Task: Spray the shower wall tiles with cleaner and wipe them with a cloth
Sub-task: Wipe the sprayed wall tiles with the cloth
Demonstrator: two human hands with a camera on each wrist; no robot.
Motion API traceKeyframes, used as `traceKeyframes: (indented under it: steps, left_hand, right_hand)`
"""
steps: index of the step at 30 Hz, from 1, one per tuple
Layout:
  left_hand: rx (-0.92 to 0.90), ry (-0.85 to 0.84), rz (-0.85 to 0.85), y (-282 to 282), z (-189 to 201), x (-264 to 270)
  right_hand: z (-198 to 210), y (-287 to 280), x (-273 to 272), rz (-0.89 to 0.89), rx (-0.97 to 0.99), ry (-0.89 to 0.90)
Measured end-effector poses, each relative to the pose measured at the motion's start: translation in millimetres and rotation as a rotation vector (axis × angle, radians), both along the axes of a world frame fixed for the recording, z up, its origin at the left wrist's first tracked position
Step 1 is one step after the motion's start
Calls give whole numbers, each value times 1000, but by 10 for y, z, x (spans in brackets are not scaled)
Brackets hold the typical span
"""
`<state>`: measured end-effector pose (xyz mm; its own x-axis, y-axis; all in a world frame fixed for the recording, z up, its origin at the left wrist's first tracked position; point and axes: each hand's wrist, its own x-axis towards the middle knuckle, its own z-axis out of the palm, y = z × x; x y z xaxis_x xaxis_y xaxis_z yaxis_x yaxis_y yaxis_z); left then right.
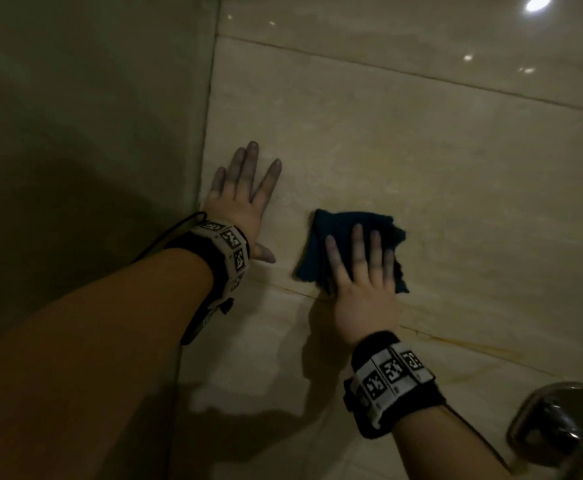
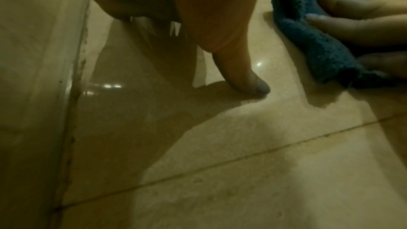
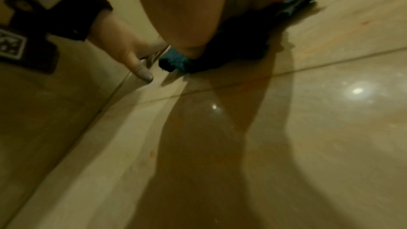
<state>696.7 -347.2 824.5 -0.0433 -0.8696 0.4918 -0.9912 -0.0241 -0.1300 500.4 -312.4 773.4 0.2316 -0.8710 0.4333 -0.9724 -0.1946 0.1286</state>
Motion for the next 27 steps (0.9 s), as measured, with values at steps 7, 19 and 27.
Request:
traceKeyframes:
  steps: [7, 19, 27]
  left_hand:
    - [-21, -17, 18, -14, -8, -2]
    - [-85, 20, -49, 111, -60, 185]
    - [78, 102, 44, 221, -188, 301]
  right_hand:
    - [433, -38, 197, 24, -107, -20]
    - [323, -35, 315, 29, -91, -9]
    - [44, 45, 254, 17, 37, 98]
